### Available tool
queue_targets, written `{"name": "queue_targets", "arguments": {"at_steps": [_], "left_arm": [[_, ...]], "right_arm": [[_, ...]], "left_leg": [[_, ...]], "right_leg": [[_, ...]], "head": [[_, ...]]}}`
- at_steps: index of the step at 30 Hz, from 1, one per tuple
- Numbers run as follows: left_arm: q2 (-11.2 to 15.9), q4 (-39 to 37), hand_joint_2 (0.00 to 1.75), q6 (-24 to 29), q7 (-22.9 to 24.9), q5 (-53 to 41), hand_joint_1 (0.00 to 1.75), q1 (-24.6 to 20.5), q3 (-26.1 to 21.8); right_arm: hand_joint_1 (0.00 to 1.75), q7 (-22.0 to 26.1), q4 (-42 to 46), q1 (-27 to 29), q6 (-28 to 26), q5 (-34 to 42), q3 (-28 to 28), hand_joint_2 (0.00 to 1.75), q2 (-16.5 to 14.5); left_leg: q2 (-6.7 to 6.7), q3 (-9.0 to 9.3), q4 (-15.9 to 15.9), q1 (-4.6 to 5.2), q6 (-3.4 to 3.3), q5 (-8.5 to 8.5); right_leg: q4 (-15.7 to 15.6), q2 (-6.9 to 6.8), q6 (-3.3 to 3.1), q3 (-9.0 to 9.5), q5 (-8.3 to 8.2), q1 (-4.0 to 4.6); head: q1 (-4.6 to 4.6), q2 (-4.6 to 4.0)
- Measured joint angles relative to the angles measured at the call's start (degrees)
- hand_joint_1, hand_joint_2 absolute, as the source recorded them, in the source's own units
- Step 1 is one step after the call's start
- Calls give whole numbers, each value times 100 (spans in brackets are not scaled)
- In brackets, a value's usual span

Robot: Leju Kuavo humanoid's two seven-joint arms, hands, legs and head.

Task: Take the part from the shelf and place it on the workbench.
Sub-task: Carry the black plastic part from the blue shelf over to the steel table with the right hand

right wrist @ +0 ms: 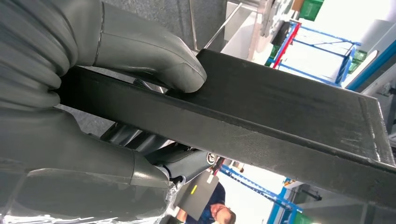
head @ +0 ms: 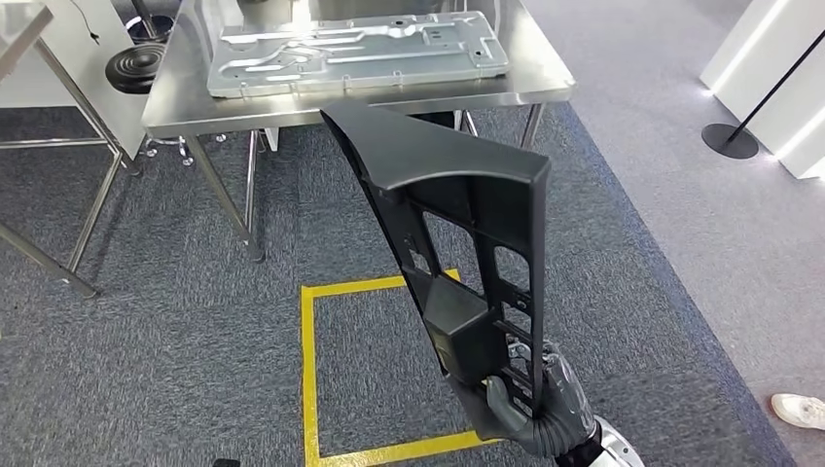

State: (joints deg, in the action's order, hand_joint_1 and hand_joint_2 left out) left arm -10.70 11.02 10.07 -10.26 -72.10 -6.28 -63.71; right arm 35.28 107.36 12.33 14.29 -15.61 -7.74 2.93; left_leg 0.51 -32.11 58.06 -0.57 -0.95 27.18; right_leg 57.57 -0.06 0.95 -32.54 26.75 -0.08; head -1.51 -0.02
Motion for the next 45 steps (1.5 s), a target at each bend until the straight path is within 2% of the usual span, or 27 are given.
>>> {"name": "queue_targets", "arguments": {"at_steps": [2, 4, 5, 7, 8, 9, 10, 12, 14, 17, 19, 20, 22, 23, 24, 25, 27, 29, 31, 34, 36, 38, 39, 40, 41, 43, 45], "left_arm": [[-17, 0, 175, -5, 12, -9, 0, 0, 0], [-25, 0, 175, -9, 25, -16, 0, -4, 0], [-25, 0, 175, -10, 32, -16, 0, -3, 0], [-25, 0, 175, -13, 44, -3, 0, 10, 0], [-25, 0, 175, -12, 46, 7, 0, 20, 0], [-25, 0, 175, -10, 47, 18, 0, 29, 0], [-25, 0, 175, -4, 46, 28, 0, 35, 0], [-25, 0, 175, 18, 37, 41, 0, 35, 0], [-29, 0, 175, 43, 21, 46, 0, 26, 0], [-40, 0, 175, 60, 10, 44, 0, 24, -2], [-45, 0, 175, 64, 7, 39, 0, 11, -4], [-50, 0, 175, 64, 5, 32, 0, 4, -4], [-59, 0, 175, 62, 4, 17, 0, -1, -4], [-63, 0, 175, 62, 4, 10, 0, 1, -5], [-64, 0, 175, 62, 7, 6, 0, 3, -5], [-65, 0, 175, 62, 9, 4, 0, 3, -5], [-67, 0, 175, 63, 14, 2, 0, 3, -4], [-68, 0, 175, 66, 14, 2, 0, 3, -4], [-69, 0, 175, 68, 14, 2, 0, 5, -4], [-70, 0, 175, 74, 15, 5, 0, 4, -4], [-67, 0, 175, 84, 16, 21, 0, 15, -4], [-58, 0, 175, 98, 27, 49, 0, 55, -8], [-52, 0, 175, 104, 38, 60, 0, 82, -13], [-48, 0, 175, 110, 55, 64, 0, 104, -18], [-45, 0, 175, 113, 71, 64, 0, 120, -21], [-43, 0, 175, 112, 97, 52, 0, 130, -24], [-43, 0, 175, 110, 107, 25, 0, 130, -23]], "right_arm": [[175, 2, 3, 11, -8, -35, 13, 175, 7], [175, 3, 17, 31, -25, -63, 26, 175, 9], [175, 3, 24, 43, -34, -67, 29, 175, 10], [175, 4, 33, 76, -47, -68, 34, 175, 10], [175, 4, 33, 94, -48, -68, 36, 175, 10], [175, 4, 33, 107, -48, -68, 38, 175, 10], [175, 7, 32, 112, -47, -68, 39, 175, 10], [175, 21, 31, 106, -39, -67, 43, 175, 10], [175, 44, 30, 93, -22, -66, 45, 175, 12], [175, 74, 29, 80, -8, -66, 47, 175, 25], [175, 88, 30, 74, -12, -65, 49, 175, 43], [175, 92, 31, 71, -13, -64, 50, 175, 51], [175, 98, 28, 78, -14, -63, 51, 175, 62], [175, 98, 27, 87, -16, -63, 51, 175, 66], [175, 98, 26, 97, -20, -63, 51, 175, 70], [175, 98, 26, 103, -25, -63, 51, 175, 74], [175, 100, 28, 107, -39, -63, 51, 175, 83], [175, 104, 31, 112, -54, -60, 50, 175, 87], [175, 109, 33, 129, -73, -54, 50, 175, 91], [175, 113, 39, 152, -88, -51, 51, 175, 93], [175, 115, 45, 158, -88, -51, 49, 175, 93], [175, 115, 48, 170, -84, -54, 37, 175, 93], [175, 111, 48, 175, -80, -60, 26, 175, 93], [175, 107, 49, 179, -83, -73, 15, 175, 93], [175, 99, 50, 183, -88, -90, 3, 175, 93], [175, 80, 71, 207, -110, -137, -29, 175, 82], [175, 57, 116, 246, -133, -178, -67, 175, 67]], "left_leg": [[7, 11, -10, -3, 73, 10], [2, -57, 187, -3, 123, 161], [-3, -178, 471, -6, 139, 330], [-9, -546, 1264, -10, 167, 700], [-9, -694, 1560, -11, 179, 784], [-9, -751, 1652, -11, 184, 750], [-9, -693, 1504, -12, 182, 601], [-13, -338, 719, -11, 157, 189], [-22, -69, 135, 2, 101, -2], [-26, -38, 30, 15, 0, -13], [-19, -27, -12, 0, -70, -43], [-15, -21, -30, -13, -96, -55], [-7, -28, -32, -10, -117, -55], [-5, -30, -31, -8, -120, -52], [-3, -30, -31, -7, -120, -49], [-4, -22, -30, -7, -117, -46], [-9, 5, -30, -7, -98, -33], [-12, 18, -26, 9, -51, -14], [-6, 20, -32, 14, 18, -2], [-3, 4, 64, 2, 117, 88], [-11, -229, 593, -8, 151, 386], [-13, -598, 1346, -11, 175, 707], [-13, -716, 1562, -11, 184, 741], [-13, -730, 1554, -12, 185, 657], [-12, -636, 1322, -12, 180, 469], [-16, -289, 548, -7, 140, 81], [-22, -85, 106, 6, 84, -35]], "right_leg": [[-37, 15, -58, 5, -24, -1], [-107, 17, -122, 47, -54, -32], [-133, 14, -147, 66, -64, -44], [-131, 12, -177, 71, -59, -31], [-124, 15, -184, 72, -53, -25], [-114, 21, -186, 74, -45, -22], [-100, 30, -183, 80, -33, -20], [-58, 50, -156, 92, 5, -18], [-10, 64, -105, 85, 43, 2], [1, 70, -12, 68, 50, 8], [163, 59, 56, 4, 174, -9], [406, 52, 86, -104, 321, -19], [1178, 42, 137, -478, 688, -42], [1513, 40, 154, -650, 794, -55], [1673, 38, 163, -741, 794, -65], [1586, 36, 163, -712, 676, -72], [826, 21, 131, -355, 261, -75], [140, -1, 67, -33, 21, -41], [-17, -2, 2, 24, 15, -1], [-88, 11, -100, 62, -12, -23], [-124, 5, -156, 99, -16, -35], [-119, 7, -192, 113, 6, -23], [-112, 13, -199, 122, 19, -17], [-102, 23, -198, 136, 36, -15], [-89, 34, -189, 158, 60, -14], [-53, 46, -150, 206, 127, -2], [-22, 44, -97, 217, 176, 15]], "head": [[0, 1], [0, 1], [0, 1], [0, 1], [0, 1], [0, 0], [0, 0], [0, 0], [0, 0], [-1, 0], [-1, 1], [-1, 1], [0, 1], [0, 0], [0, 0], [0, 0], [0, 0], [0, 0], [0, 0], [0, 0], [0, 0], [0, 1], [0, 1], [0, 1], [0, 1], [0, 1], [0, 1]]}}
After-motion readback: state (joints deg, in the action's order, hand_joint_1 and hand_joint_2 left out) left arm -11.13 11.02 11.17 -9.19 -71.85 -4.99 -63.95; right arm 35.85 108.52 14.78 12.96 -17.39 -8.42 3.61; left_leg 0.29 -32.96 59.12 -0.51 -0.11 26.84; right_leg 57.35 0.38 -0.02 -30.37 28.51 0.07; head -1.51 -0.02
